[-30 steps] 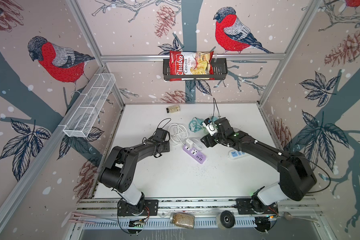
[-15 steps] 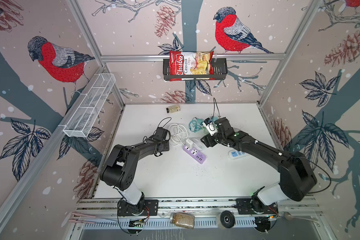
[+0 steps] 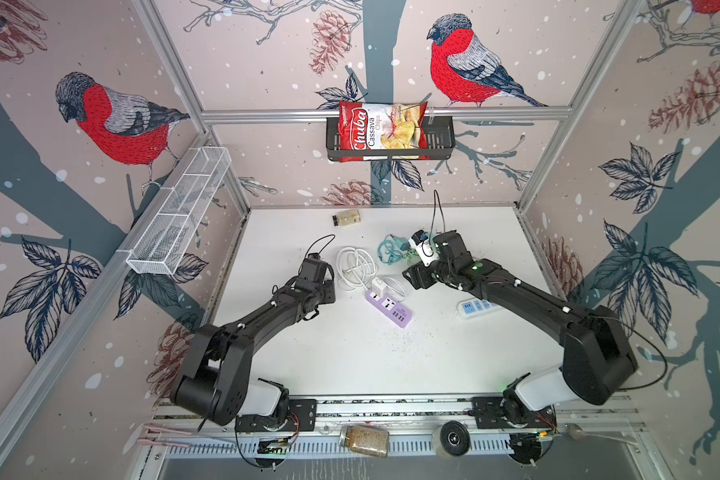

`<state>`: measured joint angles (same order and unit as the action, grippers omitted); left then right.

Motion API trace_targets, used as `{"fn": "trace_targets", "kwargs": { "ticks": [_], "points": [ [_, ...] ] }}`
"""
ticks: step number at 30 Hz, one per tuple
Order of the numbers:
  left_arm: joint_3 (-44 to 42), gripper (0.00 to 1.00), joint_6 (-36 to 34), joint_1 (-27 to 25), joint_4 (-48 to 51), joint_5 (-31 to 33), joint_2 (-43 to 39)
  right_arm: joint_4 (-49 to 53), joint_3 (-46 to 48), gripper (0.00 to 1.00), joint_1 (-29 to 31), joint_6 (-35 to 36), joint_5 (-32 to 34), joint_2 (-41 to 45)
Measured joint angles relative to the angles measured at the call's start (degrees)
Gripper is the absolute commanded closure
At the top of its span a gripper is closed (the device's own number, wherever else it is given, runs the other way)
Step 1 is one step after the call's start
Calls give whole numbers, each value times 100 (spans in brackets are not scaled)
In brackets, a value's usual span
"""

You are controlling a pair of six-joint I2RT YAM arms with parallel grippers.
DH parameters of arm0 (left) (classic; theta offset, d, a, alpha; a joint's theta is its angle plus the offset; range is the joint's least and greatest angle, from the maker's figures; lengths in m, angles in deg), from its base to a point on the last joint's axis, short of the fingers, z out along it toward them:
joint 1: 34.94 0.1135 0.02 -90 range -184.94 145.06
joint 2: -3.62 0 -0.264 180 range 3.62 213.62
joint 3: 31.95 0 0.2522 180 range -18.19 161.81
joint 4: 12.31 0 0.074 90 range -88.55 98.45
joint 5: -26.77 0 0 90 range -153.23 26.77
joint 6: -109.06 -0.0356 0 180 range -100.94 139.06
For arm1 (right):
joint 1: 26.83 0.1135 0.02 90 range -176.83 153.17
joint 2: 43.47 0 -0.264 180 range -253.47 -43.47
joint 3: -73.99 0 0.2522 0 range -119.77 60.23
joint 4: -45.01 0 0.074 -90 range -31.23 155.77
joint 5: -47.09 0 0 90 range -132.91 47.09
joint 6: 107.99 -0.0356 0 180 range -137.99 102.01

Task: Insert the plug
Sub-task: 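Lift the white charger with the left gripper while the right gripper approaches it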

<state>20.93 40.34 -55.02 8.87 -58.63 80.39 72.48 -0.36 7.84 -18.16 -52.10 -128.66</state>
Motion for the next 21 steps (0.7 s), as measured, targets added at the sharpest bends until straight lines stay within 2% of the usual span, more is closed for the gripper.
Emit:
{"fn": "trace_targets", "kwargs": {
  "ticks": [4, 9, 16, 21],
  "points": [
    [-363, 86, -195, 0, -490, -90, -645, -37, -210, 23, -46, -260, -232, 68],
    [-721, 86, -511, -7, -1346, -516, -1012, -94, -505, 24, -70, -682, -647, 70],
    [-1163, 86, -1069, -72, -2909, -1405, -981, -271, -861, 25, -9, -1357, -1384, -79],
    [-1438, 87, -1502, -258, -3906, -1829, -826, -249, -1147, 25, 212, -1499, -1674, -308]
  ]
}}
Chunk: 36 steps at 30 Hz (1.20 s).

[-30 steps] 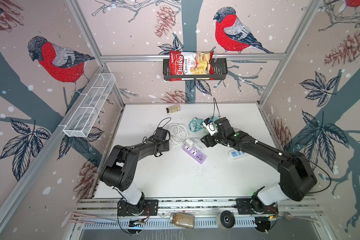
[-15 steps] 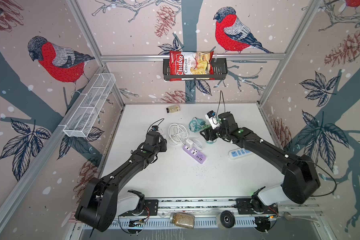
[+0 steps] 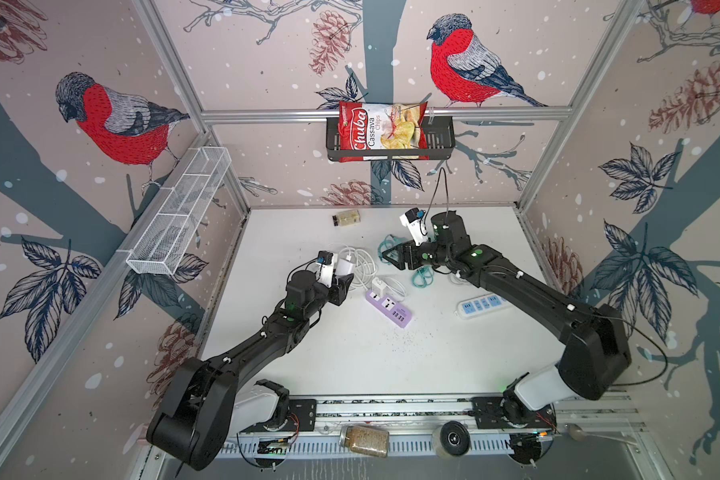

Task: Insert the plug
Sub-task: 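Lift the white charger with the left gripper while the right gripper approaches it, then grasp the white charger with the right gripper beside the left gripper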

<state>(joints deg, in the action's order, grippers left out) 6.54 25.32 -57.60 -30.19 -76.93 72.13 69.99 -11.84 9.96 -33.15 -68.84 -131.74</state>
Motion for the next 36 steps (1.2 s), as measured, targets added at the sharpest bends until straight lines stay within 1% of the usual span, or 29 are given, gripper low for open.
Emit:
{"fn": "trace_targets", "kwargs": {
  "ticks": [5, 11, 16, 24, 30, 36],
  "points": [
    [-153, 89, -389, -116, -730, -125, 138, 133, -350, 27, 81, -144, -258, -382],
    [-380, 88, -828, -173, -1493, -146, 323, 450, -726, 29, 262, -125, -542, -728],
    [-431, 88, -1115, -208, -1840, -157, 450, 713, -988, 31, 332, -66, -608, -984],
    [-411, 88, -1351, -258, -2020, -271, 514, 1025, -1484, 36, 562, 81, -708, -1392],
    [-393, 88, -1403, -258, -2026, -278, 514, 1049, -1639, 38, 623, 160, -728, -1510],
    [-365, 89, -1423, -258, -2028, -332, 529, 1080, -1690, 45, 664, 199, -811, -1609]
  ]
}}
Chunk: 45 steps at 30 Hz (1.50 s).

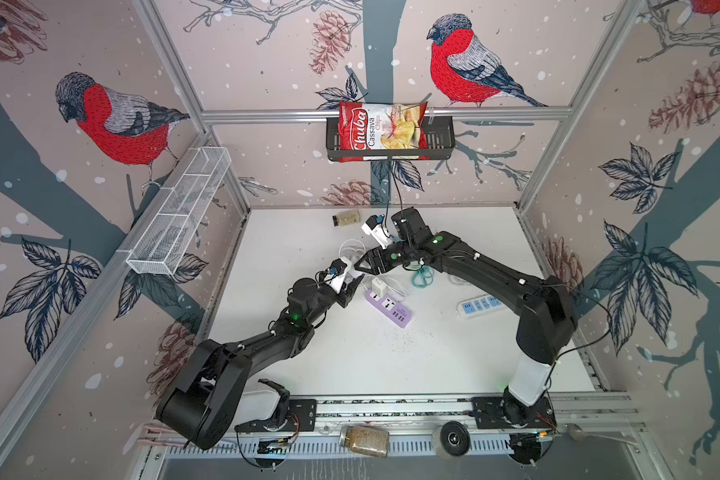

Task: Insert the plug
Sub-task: 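Grasp the white charger with the right gripper beside the left gripper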

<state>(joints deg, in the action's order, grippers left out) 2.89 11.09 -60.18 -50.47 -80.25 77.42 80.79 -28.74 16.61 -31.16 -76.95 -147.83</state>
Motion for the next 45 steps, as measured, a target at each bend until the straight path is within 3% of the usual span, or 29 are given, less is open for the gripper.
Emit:
{"fn": "trace_targets", "kwargs": {
  "ticks": [28, 35, 38, 40, 45],
  "points": [
    [-15, 90, -356, -11, 0, -142, 83, 894, -754, 66, 20, 568, -90, -560],
    [-15, 89, -376, -11, 33, -92, 83, 1169, -1029, 81, 24, 699, -114, -719],
    [-13, 74, -382, -11, 37, -87, 85, 1272, -1102, 86, 26, 726, -125, -754],
    [9, 53, -382, -11, 66, -72, 85, 1283, -1137, 89, 28, 741, -120, -767],
    [120, 35, -291, -20, 254, -39, 76, 1300, -1141, 92, 26, 741, 15, -743]
  ]
}}
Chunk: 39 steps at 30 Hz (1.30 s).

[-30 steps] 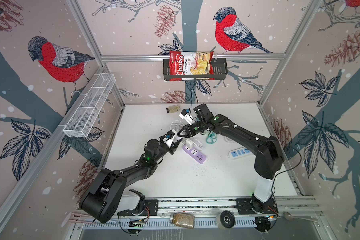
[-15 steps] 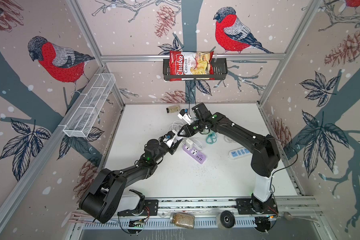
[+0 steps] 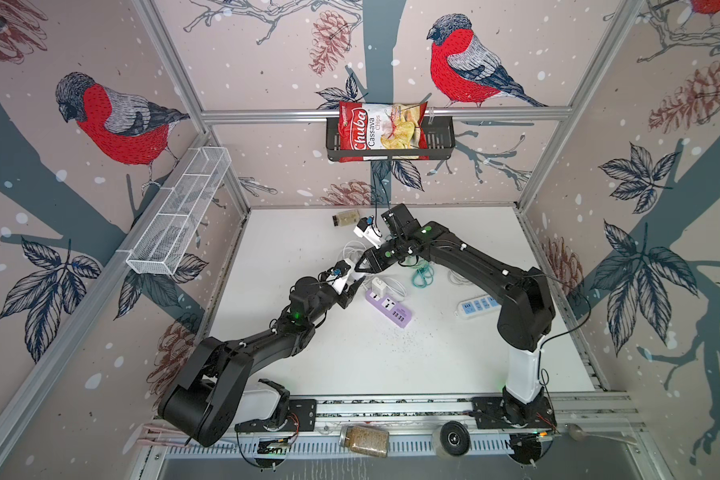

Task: Insert the plug
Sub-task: 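Grasp the white charger with the right gripper beside the left gripper, then carry the charger with the right gripper toward the purple strip while the left gripper releases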

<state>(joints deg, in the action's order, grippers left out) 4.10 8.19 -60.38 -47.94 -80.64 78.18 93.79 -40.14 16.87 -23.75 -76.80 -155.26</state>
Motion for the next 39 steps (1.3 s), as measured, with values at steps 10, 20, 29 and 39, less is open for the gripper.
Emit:
{"fn": "trace_targets", "kwargs": {
  "ticks": [10, 20, 29, 39],
  "points": [
    [116, 7, 402, -2, 87, -48, -160, -35, 136, 94, -380, -48, 614, 422],
    [308, 2, 750, -2, 382, 127, -380, -260, 1423, 94, -1054, -68, 1272, 1547],
    [664, 2, 953, -2, 970, 442, -468, -455, 3180, 94, -1493, -192, 1899, 2868],
    [658, 2, 1432, -2, 1502, 933, -791, -619, 4186, 94, -1193, -424, 2061, 3390]
  ]
}}
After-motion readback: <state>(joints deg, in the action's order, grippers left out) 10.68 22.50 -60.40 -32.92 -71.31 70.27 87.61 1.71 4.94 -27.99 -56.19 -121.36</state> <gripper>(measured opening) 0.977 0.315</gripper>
